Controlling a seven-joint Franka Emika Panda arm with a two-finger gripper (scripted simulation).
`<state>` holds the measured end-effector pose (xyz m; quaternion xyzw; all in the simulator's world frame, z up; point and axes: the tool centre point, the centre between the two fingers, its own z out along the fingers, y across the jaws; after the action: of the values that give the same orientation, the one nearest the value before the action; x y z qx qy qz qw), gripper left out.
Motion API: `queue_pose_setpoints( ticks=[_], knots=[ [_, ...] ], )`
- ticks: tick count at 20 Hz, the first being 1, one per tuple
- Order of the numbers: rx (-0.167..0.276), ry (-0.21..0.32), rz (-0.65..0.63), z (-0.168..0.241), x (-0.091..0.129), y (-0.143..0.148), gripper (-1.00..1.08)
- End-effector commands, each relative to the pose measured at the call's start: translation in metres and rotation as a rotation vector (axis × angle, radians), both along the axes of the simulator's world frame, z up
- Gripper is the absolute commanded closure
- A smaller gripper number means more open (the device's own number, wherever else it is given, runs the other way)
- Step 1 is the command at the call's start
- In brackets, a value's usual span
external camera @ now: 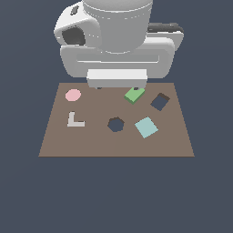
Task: Insert a designated object into the corresponding slot on a board.
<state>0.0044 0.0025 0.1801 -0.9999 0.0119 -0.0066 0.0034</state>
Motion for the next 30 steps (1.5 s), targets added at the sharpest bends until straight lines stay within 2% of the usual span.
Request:
queue_pose_setpoints(
  ticks=[1, 7, 14, 30],
  knots=[
    [0.000, 0.000, 0.000, 0.000, 0.000, 0.000, -0.92],
    [0.000, 0.000, -0.023, -0.004, -0.004, 0.001, -0.92],
    [0.000, 0.002, -0.107, -0.019, -0.016, 0.005, -0.92],
    [-0.002, 0.010, -0.484, -0.087, -0.067, 0.038, -0.92]
  ],
)
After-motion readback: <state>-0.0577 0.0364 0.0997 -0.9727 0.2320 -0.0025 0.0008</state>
